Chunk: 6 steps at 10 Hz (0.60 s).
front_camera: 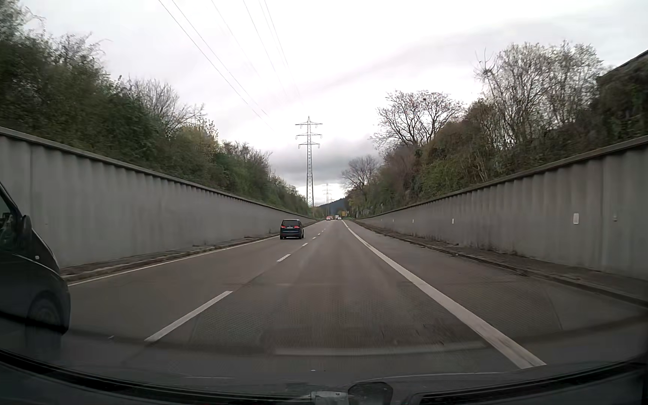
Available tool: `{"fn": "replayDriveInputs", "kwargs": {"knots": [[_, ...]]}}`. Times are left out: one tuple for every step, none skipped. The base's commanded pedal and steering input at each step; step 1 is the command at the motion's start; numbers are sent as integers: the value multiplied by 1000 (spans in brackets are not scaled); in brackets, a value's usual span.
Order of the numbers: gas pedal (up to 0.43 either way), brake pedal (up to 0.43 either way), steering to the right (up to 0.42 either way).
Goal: Follow the waypoints while adhering to traffic rules and regulations
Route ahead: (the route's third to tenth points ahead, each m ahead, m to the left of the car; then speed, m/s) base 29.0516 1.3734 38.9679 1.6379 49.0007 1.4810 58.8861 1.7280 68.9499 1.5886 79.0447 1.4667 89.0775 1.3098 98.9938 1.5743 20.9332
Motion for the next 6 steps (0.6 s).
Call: {"fn": "replayDriveInputs", "kwargs": {"knots": [[157,0,0],[157,0,0],[157,0,0],[157,0,0],[157,0,0],[157,0,0]]}}
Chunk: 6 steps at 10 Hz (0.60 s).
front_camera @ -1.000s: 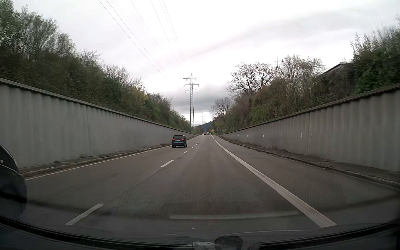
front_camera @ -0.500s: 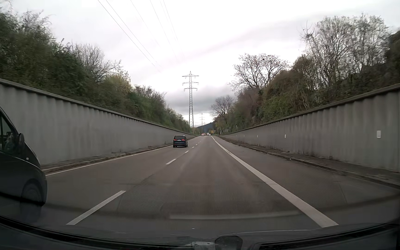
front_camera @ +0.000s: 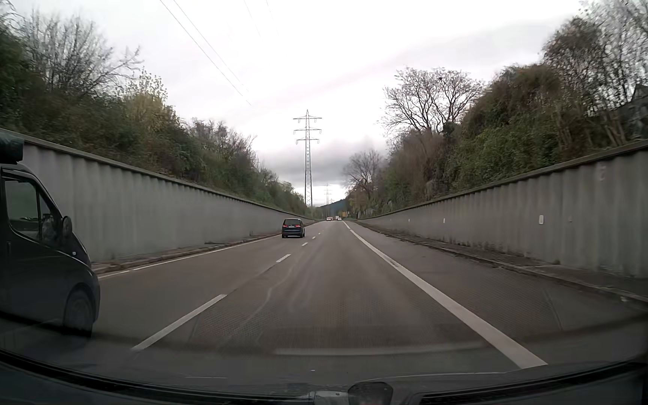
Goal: Follow the waypoints while adhering to traffic rules and regulations
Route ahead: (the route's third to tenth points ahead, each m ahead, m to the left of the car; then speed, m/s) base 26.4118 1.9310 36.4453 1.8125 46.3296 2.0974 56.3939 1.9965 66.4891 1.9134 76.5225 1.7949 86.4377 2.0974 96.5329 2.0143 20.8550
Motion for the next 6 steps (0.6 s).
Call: {"fn": "replayDriveInputs", "kwargs": {"knots": [[157,0,0],[157,0,0],[157,0,0],[157,0,0],[157,0,0],[157,0,0]]}}
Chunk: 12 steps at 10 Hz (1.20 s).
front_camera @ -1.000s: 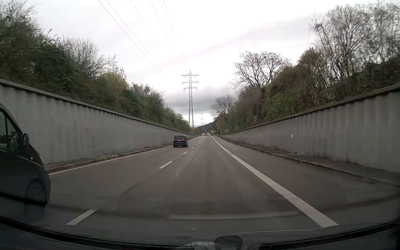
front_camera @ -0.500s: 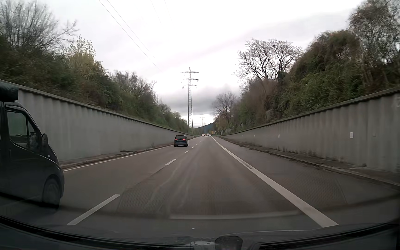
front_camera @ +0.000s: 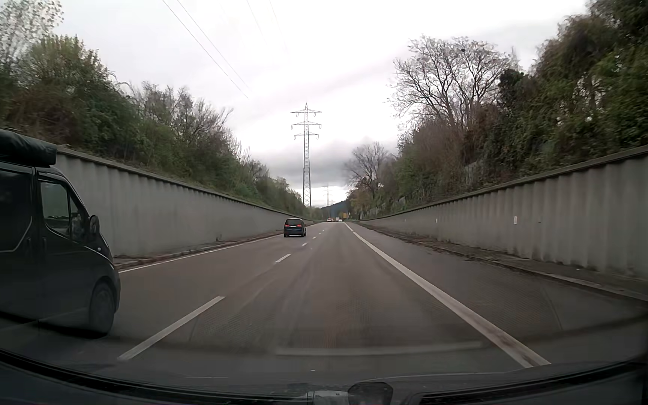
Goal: Follow the waypoints while adhering to traffic rules and regulations
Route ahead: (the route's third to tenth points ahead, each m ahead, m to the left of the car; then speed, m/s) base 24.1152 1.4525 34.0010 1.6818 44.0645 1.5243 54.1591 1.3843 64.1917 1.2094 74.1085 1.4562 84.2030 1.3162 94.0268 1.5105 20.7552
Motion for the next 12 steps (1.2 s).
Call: {"fn": "replayDriveInputs", "kwargs": {"knots": [[157,0,0],[157,0,0],[157,0,0],[157,0,0],[157,0,0],[157,0,0],[157,0,0],[157,0,0],[157,0,0],[157,0,0],[157,0,0],[157,0,0]]}}
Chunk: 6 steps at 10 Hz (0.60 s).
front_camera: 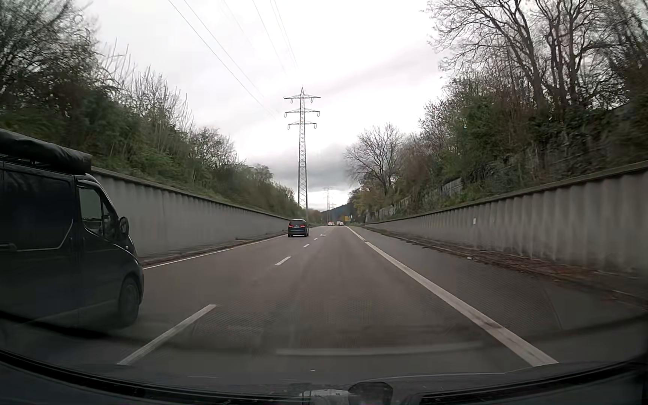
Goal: Follow the waypoints while adhering to traffic rules and regulations
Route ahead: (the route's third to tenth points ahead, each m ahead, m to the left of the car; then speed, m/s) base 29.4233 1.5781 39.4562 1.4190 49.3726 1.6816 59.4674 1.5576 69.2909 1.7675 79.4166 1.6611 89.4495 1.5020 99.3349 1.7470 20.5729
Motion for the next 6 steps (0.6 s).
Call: {"fn": "replayDriveInputs", "kwargs": {"knots": [[157,0,0],[157,0,0],[157,0,0],[157,0,0],[157,0,0],[157,0,0]]}}
